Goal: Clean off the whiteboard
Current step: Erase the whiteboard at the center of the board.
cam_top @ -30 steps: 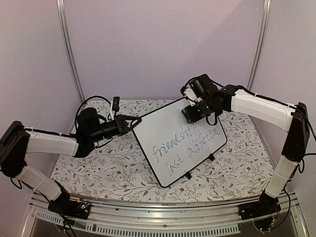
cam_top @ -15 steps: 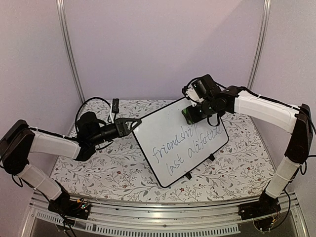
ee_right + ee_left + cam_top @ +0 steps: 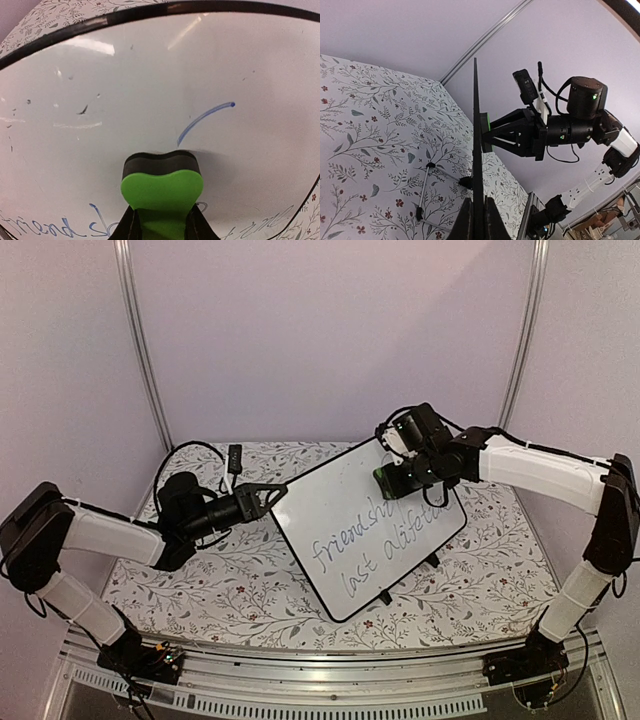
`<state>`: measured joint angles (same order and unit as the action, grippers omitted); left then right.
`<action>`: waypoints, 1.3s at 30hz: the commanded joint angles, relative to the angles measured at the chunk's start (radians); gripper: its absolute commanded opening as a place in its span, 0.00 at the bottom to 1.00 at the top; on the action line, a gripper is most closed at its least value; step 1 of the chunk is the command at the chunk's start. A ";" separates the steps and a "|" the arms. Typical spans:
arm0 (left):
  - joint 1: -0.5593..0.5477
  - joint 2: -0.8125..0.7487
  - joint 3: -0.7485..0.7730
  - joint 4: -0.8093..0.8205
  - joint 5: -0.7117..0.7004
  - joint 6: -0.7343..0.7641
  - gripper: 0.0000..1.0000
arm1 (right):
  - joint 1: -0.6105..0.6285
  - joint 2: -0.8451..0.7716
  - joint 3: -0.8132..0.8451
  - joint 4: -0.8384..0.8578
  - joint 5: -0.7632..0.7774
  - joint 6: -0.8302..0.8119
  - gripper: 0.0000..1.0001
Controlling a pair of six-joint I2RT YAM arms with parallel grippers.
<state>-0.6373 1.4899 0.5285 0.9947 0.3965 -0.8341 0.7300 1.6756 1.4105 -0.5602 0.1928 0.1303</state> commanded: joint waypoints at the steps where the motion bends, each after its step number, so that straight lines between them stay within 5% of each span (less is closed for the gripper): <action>1: -0.034 -0.034 0.021 0.004 0.028 0.083 0.00 | -0.006 -0.032 -0.090 -0.004 0.009 0.035 0.00; 19: -0.033 0.013 0.014 0.043 0.048 0.069 0.00 | -0.075 0.099 0.134 -0.036 0.028 -0.046 0.00; 39: -0.021 0.036 0.007 0.077 0.065 0.046 0.00 | -0.048 -0.009 -0.031 -0.021 -0.086 -0.036 0.00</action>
<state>-0.6441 1.5036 0.5358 1.0000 0.3813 -0.8539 0.6655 1.6653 1.3819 -0.5507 0.1398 0.0967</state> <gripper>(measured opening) 0.046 0.251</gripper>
